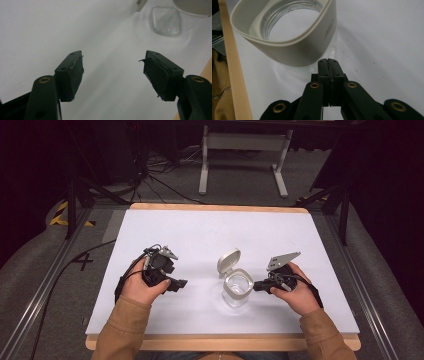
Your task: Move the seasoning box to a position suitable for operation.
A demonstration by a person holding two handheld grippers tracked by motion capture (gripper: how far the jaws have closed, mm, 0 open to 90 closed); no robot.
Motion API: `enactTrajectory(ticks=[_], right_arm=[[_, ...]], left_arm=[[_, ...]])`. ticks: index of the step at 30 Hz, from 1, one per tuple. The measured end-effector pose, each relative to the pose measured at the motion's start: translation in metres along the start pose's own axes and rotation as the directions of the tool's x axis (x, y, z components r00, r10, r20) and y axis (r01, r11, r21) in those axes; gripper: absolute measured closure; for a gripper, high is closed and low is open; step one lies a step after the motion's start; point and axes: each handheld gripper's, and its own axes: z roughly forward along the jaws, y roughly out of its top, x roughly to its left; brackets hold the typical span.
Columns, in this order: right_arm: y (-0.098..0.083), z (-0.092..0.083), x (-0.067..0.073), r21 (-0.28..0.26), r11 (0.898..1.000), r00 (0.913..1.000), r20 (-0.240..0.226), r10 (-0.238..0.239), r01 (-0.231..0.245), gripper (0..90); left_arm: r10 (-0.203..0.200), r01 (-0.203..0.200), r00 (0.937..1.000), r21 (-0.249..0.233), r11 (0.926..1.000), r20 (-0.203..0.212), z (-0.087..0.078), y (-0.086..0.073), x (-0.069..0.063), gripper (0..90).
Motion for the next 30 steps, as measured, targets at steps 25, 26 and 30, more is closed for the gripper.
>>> enactTrajectory(ticks=[25,26,30], right_arm=[[0.005,0.000,0.022,0.058,0.995,0.9949,-0.069,-0.073,0.077,90.0],[0.005,0.000,0.023,0.061,0.995,0.9944,-0.073,-0.077,0.081,90.0],[0.006,0.001,0.026,0.066,0.993,0.9925,-0.087,-0.087,0.093,90.0]], left_arm=[[0.006,-0.006,1.0000,-0.005,1.0000,0.003,0.001,0.003,-0.001,32.4],[0.005,-0.005,1.0000,-0.005,1.0000,0.003,0.001,0.003,-0.001,32.4],[0.004,-0.004,1.0000,-0.001,1.0000,0.003,0.001,0.003,-0.001,32.4]])
